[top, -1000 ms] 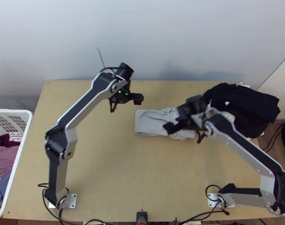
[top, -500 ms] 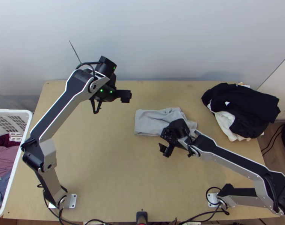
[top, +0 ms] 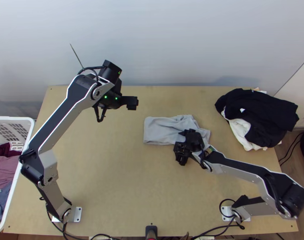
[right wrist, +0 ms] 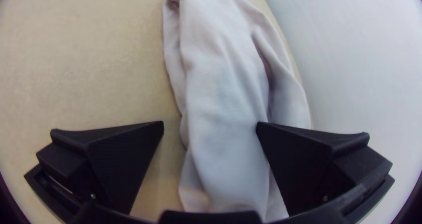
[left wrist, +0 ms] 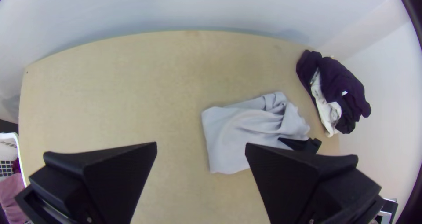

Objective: Fold the t-shirt

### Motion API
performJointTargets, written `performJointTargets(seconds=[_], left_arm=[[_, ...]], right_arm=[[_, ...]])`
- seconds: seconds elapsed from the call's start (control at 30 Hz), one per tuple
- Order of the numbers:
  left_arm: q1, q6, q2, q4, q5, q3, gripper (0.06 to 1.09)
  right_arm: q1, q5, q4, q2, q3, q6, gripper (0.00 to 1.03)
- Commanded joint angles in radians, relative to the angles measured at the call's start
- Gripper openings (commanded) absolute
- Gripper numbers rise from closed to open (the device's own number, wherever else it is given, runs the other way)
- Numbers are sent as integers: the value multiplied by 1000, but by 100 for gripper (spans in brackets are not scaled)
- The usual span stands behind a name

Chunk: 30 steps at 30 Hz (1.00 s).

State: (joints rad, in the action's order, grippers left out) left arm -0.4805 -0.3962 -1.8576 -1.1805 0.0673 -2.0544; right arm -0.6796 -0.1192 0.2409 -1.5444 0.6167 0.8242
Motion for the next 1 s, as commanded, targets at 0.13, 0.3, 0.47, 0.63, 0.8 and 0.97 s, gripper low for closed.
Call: performJointTargets(seconds=[0.13, 0.3, 0.47, 0.63, 0.8, 0.97], left_arm=[[3, 7, 5, -4, 2, 5, 103], [5, 7, 8, -5, 2, 16, 103], [6, 7, 14, -5, 2, 28, 103], [6, 7, 18, -5, 2, 28, 103], [5, 3, 28, -5, 0, 30, 103], [13, 2, 52, -5, -1, 48, 103]], right_arm=[[8, -74, 132, -160, 44, 41, 90], [-6, -83, 132, -209, 78, 39, 24], [-6, -188, 135, -233, 101, 16, 3], [14, -206, 133, -148, 97, -36, 3], [28, -240, 115, -16, 114, -63, 3], [75, -263, 107, 104, 137, -63, 3]])
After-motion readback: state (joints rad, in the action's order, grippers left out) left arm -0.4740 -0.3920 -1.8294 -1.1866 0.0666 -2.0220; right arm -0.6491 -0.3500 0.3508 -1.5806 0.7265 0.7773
